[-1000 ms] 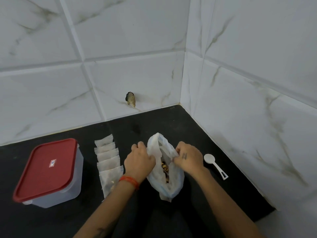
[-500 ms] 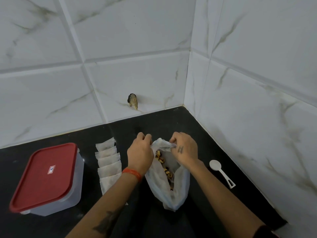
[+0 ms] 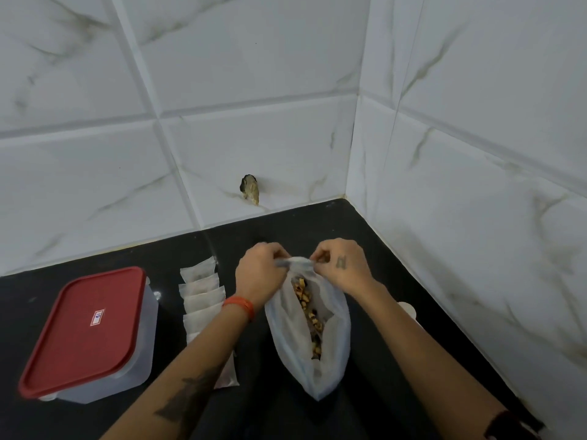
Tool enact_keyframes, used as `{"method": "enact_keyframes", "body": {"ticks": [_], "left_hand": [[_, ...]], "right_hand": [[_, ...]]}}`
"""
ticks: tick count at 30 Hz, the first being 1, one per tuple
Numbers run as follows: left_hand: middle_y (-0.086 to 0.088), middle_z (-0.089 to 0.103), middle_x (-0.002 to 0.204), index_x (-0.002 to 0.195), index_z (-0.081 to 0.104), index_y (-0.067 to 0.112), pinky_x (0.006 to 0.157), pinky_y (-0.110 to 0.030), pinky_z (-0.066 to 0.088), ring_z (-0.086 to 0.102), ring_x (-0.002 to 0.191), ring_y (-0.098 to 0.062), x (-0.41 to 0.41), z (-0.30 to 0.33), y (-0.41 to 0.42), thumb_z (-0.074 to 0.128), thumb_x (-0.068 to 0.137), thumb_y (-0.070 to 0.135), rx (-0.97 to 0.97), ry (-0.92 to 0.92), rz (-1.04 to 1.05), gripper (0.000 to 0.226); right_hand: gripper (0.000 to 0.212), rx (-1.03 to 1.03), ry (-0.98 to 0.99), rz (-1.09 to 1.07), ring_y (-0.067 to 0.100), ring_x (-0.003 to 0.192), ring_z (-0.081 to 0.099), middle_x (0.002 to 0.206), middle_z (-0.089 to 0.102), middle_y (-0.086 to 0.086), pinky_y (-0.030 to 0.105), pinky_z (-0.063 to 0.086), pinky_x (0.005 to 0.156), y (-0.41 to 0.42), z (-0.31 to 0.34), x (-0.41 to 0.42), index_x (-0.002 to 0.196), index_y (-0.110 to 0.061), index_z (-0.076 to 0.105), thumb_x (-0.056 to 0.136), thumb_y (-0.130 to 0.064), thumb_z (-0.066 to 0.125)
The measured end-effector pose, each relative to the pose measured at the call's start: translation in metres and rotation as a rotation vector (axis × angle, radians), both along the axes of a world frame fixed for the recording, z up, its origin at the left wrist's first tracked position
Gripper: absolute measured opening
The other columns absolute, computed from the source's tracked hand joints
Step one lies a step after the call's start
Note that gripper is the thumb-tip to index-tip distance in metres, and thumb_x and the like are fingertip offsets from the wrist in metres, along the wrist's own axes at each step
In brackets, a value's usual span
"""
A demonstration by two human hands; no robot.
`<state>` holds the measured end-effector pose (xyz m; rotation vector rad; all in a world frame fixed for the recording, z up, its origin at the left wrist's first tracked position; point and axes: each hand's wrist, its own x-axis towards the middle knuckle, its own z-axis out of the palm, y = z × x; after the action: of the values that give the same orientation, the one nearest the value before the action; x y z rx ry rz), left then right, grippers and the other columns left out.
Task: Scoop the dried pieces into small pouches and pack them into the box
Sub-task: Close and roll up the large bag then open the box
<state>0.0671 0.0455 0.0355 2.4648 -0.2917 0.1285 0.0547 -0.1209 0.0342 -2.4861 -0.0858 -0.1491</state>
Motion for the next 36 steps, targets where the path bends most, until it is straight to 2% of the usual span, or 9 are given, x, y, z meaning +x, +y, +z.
{"method": "enact_keyframes", "body": {"ticks": [2, 4, 9, 14, 21, 24, 28, 32, 36], "left_hand": [[0.0, 0.055, 0.094, 0.093, 0.063, 0.015, 0.056, -0.017, 0.039, 0.052, 0.074, -0.012, -0.006, 0.001, -0.006, 0.058, 0.087, 0.014, 0.181, -0.228, 0.029, 0.009], [-0.001, 0.052, 0.101, 0.102, 0.058, 0.016, 0.059, -0.018, 0.037, 0.05, 0.077, -0.013, -0.008, 0.0, -0.006, 0.058, 0.088, 0.019, 0.213, -0.247, 0.014, 0.015], [-0.003, 0.058, 0.111, 0.111, 0.057, 0.015, 0.083, -0.031, 0.051, 0.058, 0.099, -0.019, 0.002, 0.012, 0.008, 0.056, 0.091, 0.031, -0.235, 0.471, -0.009, 0.026], [-0.001, 0.065, 0.098, 0.101, 0.068, 0.016, 0.078, -0.025, 0.049, 0.06, 0.091, -0.013, 0.003, 0.016, 0.011, 0.059, 0.09, 0.02, -0.108, 0.28, -0.004, 0.015], [0.001, 0.05, 0.095, 0.103, 0.057, 0.016, 0.055, -0.013, 0.035, 0.05, 0.072, -0.011, -0.018, 0.012, -0.007, 0.054, 0.092, 0.022, 0.245, -0.19, 0.027, 0.013], [0.0, 0.046, 0.106, 0.109, 0.048, 0.02, 0.056, -0.016, 0.042, 0.051, 0.071, -0.011, -0.022, 0.005, -0.004, 0.053, 0.092, 0.029, 0.241, -0.184, 0.039, 0.02], [0.0, 0.055, 0.105, 0.117, 0.051, 0.021, 0.073, -0.023, 0.044, 0.056, 0.088, -0.013, -0.018, 0.007, 0.009, 0.05, 0.094, 0.038, -0.132, 0.218, -0.005, 0.029], [0.002, 0.063, 0.094, 0.108, 0.064, 0.018, 0.073, -0.022, 0.051, 0.061, 0.088, -0.012, -0.013, 0.009, 0.01, 0.054, 0.093, 0.031, -0.171, 0.254, -0.035, 0.022], [0.004, 0.052, 0.099, 0.102, 0.069, 0.018, 0.063, -0.007, 0.033, 0.049, 0.082, -0.005, -0.018, 0.013, 0.007, 0.064, 0.087, 0.022, -0.004, -0.02, 0.037, 0.016]], "right_hand": [[0.005, -0.208, -0.352, 0.047, 0.01, 0.073, 0.057, 0.085, 0.061, -0.002, 0.022, 0.049, 0.064, 0.006, -0.007, -0.005, 0.084, -0.017, 0.067, 0.08, -0.017, 0.07], [0.009, -0.171, -0.403, 0.056, 0.01, 0.072, 0.056, 0.083, 0.06, -0.003, 0.025, 0.051, 0.064, 0.007, -0.016, -0.007, 0.083, -0.016, 0.064, 0.079, -0.014, 0.071], [0.01, 0.629, 0.399, -0.078, 0.009, 0.089, 0.061, 0.095, 0.066, -0.003, 0.021, 0.051, 0.071, -0.017, 0.007, -0.006, 0.098, -0.022, 0.066, 0.088, -0.022, 0.064], [0.017, 0.465, 0.317, -0.097, 0.012, 0.088, 0.062, 0.089, 0.065, -0.004, 0.023, 0.051, 0.07, -0.015, 0.003, 0.0, 0.094, -0.018, 0.067, 0.079, -0.014, 0.073], [0.017, -0.248, -0.471, -0.015, 0.011, 0.071, 0.05, 0.088, 0.053, 0.002, 0.019, 0.045, 0.055, 0.005, -0.013, -0.014, 0.084, -0.016, 0.059, 0.076, -0.017, 0.074], [0.02, -0.139, -0.267, -0.012, 0.011, 0.079, 0.051, 0.09, 0.054, -0.005, 0.017, 0.039, 0.061, 0.0, -0.015, -0.016, 0.089, -0.021, 0.055, 0.078, -0.021, 0.072], [0.02, 0.556, 0.296, -0.025, 0.007, 0.093, 0.059, 0.1, 0.065, -0.005, 0.018, 0.046, 0.072, -0.019, 0.008, -0.021, 0.105, -0.023, 0.064, 0.088, -0.033, 0.064], [0.023, 0.426, 0.25, -0.038, 0.013, 0.092, 0.064, 0.098, 0.07, 0.001, 0.03, 0.052, 0.085, -0.009, 0.013, -0.015, 0.105, -0.016, 0.071, 0.088, -0.029, 0.064], [0.016, 0.164, 0.039, -0.063, 0.001, 0.075, 0.056, 0.088, 0.064, -0.009, 0.013, 0.043, 0.066, -0.003, 0.014, -0.01, 0.099, -0.021, 0.073, 0.084, -0.022, 0.069]]}}
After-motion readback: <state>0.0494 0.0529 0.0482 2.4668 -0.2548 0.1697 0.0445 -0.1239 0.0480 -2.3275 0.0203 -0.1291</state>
